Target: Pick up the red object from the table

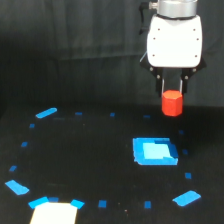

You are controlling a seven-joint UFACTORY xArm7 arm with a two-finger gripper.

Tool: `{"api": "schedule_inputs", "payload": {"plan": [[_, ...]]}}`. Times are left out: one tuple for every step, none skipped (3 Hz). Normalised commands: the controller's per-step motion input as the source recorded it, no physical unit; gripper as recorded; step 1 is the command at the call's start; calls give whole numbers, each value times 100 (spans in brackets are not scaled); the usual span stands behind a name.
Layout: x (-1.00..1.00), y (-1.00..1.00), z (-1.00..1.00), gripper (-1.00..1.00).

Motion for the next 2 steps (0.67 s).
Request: {"api": "schedule_inputs", "payload": {"plan": [[100, 16, 27, -100], [100, -1, 1, -83]]}}
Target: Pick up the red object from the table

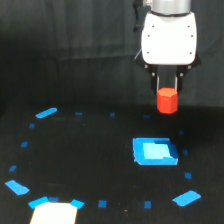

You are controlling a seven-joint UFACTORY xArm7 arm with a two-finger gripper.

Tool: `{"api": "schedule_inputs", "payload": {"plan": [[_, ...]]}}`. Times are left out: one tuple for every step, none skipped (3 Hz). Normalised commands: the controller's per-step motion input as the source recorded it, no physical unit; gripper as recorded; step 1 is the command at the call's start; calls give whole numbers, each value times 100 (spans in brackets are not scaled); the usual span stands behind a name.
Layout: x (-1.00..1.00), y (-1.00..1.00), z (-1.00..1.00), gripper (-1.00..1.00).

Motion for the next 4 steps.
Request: {"api": "schedule_inputs", "payload": {"plan": [[100, -37, -35, -100], [100, -18, -10, -100], [86, -21, 42, -100], [82, 38, 74, -100]]}}
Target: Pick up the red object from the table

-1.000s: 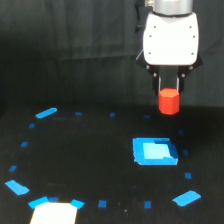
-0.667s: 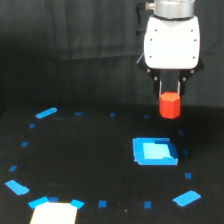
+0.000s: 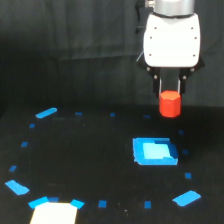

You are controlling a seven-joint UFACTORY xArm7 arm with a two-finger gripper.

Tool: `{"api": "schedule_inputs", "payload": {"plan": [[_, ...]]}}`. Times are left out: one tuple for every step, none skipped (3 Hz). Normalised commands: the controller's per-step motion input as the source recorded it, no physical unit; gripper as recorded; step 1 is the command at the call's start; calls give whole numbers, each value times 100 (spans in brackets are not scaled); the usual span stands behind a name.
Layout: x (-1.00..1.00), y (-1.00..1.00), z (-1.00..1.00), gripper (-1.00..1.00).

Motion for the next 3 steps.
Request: {"api": "schedule_inputs", "payload": {"plan": [[82, -37, 35, -100], [82, 9, -62, -99], [100, -21, -26, -100]]}}
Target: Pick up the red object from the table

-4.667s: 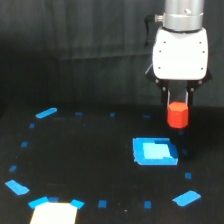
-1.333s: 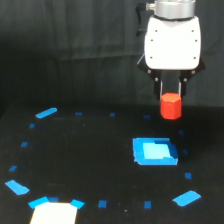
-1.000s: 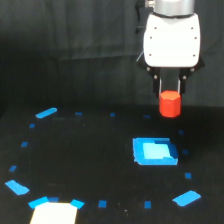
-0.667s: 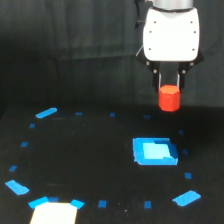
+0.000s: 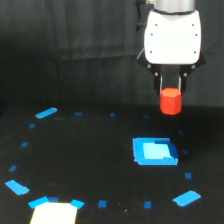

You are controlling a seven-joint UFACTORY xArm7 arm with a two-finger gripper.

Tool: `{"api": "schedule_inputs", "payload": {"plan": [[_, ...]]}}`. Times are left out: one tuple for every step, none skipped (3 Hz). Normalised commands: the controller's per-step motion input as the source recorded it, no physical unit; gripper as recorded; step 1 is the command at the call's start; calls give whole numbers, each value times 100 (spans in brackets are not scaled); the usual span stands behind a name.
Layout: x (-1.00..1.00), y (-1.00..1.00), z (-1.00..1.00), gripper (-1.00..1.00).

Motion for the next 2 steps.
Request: {"api": "schedule_inputs", "payload": {"plan": [[83, -23, -19, -100], [81, -8, 42, -100]]}}
